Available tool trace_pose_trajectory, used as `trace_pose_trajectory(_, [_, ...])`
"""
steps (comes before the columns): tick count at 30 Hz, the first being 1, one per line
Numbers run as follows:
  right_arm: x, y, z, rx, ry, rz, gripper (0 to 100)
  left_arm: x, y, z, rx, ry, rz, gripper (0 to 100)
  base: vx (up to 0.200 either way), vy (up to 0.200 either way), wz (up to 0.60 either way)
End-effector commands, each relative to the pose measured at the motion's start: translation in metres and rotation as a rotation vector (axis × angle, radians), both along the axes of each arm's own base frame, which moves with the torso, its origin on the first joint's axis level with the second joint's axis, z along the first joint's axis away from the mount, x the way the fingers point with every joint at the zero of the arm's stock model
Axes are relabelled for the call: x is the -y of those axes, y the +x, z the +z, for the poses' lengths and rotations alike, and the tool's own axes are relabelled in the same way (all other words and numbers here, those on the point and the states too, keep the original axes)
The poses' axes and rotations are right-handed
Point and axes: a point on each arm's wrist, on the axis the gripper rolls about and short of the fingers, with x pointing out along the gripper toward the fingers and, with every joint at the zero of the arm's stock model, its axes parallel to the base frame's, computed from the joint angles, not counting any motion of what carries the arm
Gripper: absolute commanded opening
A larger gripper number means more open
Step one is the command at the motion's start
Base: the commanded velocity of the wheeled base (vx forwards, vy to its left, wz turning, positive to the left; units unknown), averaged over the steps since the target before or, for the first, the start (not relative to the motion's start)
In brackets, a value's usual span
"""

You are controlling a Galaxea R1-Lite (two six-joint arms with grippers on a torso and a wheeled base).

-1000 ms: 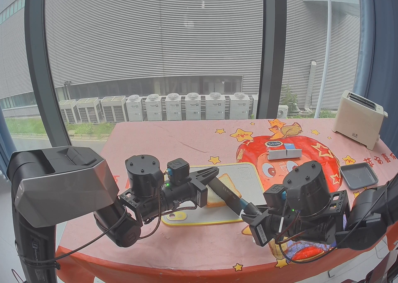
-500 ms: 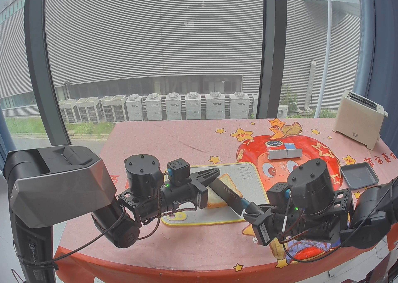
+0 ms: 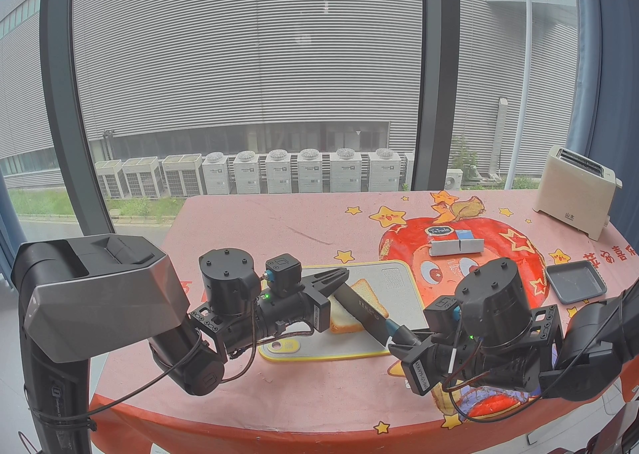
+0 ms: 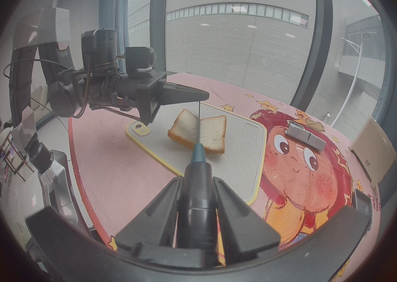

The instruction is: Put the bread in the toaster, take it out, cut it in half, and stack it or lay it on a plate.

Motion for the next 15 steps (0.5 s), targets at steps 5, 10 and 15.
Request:
trace_pose_trajectory(5, [-0.001, 0.001, -0.001, -0.005, -0.001, -0.001, 0, -0.003, 0.007, 0.006, 0.021, -0.014, 0.017, 0, 0.000, 0.000, 0.00])
trace_pose_trajectory(10, [0.001, -0.001, 0.003, 0.004, 0.004, 0.000, 0, -0.002, 0.003, 0.017, 0.041, -0.026, 0.008, 0, 0.000, 0.000, 0.00])
trace_pose_trajectory(15, [0.001, -0.001, 0.002, 0.004, 0.002, 0.003, 0, 0.008, -0.002, 0.038, 0.095, -0.065, -0.021, 0, 0.000, 0.000, 0.00])
